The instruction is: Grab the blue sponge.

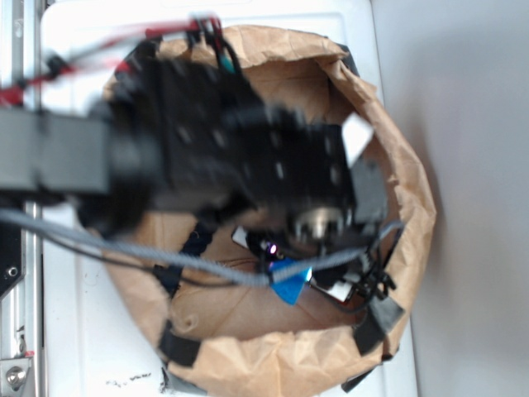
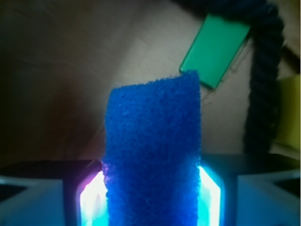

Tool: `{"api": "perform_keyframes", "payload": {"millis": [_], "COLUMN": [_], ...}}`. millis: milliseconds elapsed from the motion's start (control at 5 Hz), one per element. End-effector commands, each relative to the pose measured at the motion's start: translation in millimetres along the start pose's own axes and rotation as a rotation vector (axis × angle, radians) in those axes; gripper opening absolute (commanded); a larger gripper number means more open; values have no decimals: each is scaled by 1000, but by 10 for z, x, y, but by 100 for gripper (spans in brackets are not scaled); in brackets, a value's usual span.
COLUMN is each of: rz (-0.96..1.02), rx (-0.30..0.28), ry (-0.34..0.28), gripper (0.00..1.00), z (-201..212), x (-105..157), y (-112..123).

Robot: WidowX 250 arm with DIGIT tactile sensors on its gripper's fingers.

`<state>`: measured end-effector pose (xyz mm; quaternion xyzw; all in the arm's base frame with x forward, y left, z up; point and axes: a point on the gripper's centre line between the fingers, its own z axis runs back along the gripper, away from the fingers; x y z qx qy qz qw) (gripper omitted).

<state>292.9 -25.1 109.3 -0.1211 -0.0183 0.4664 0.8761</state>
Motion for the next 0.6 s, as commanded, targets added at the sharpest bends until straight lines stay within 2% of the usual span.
{"api": "perform_keyframes", "payload": {"millis": [0, 400], "rz": [-124, -321], "rx": [-71, -81], "ry": [32, -13], "gripper": [0, 0], "z": [814, 850], "x": [105, 58], "y": [-82, -12]}}
